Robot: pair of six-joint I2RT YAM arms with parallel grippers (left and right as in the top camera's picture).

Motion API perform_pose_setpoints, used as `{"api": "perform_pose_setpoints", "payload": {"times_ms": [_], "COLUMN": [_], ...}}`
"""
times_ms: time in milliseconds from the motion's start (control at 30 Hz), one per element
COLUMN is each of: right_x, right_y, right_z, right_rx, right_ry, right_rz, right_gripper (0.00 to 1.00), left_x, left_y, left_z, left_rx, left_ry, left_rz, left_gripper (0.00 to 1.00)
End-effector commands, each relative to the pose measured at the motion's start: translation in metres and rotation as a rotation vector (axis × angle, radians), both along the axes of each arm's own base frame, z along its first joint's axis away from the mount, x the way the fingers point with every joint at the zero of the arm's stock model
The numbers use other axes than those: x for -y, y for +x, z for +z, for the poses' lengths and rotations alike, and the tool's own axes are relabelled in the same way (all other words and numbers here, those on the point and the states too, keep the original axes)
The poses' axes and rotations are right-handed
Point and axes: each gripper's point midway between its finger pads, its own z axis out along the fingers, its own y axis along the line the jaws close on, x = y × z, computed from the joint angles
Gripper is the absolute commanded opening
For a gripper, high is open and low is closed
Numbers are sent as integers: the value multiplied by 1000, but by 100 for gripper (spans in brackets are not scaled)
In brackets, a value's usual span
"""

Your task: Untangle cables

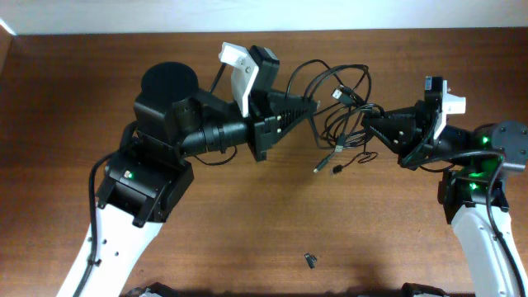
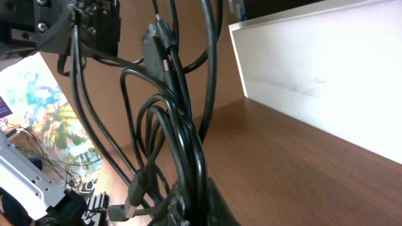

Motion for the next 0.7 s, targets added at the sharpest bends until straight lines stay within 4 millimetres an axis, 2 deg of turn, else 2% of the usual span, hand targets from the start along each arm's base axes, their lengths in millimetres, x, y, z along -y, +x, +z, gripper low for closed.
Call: {"api": "perform_pose_setpoints", "payload": {"times_ms": [0,167,300,467,667], "right_x": [1,0,0,0,0], "right_y": [2,-3,-4,-4,-4], "right_z": [4,2,2,2,2], "right_rx": [4,-8,-8,-8,-8], "right_ry": [1,-5,-6,-6,-6], "right_rz": [-8,25,28,28,28], "right_gripper": [4,4,4,4,4], "left_x": [-6,-26,-56,-85,-122], "left_y": [13,44,67,77,75], "left_z": [6,-3,-30,-58,-92], "left_rx": [19,12,-53,-114,-185], "left_ry": [-1,42,148,266,436], "left_rz": [93,308,530,698,863], "left_gripper": [0,0,0,0,0]}}
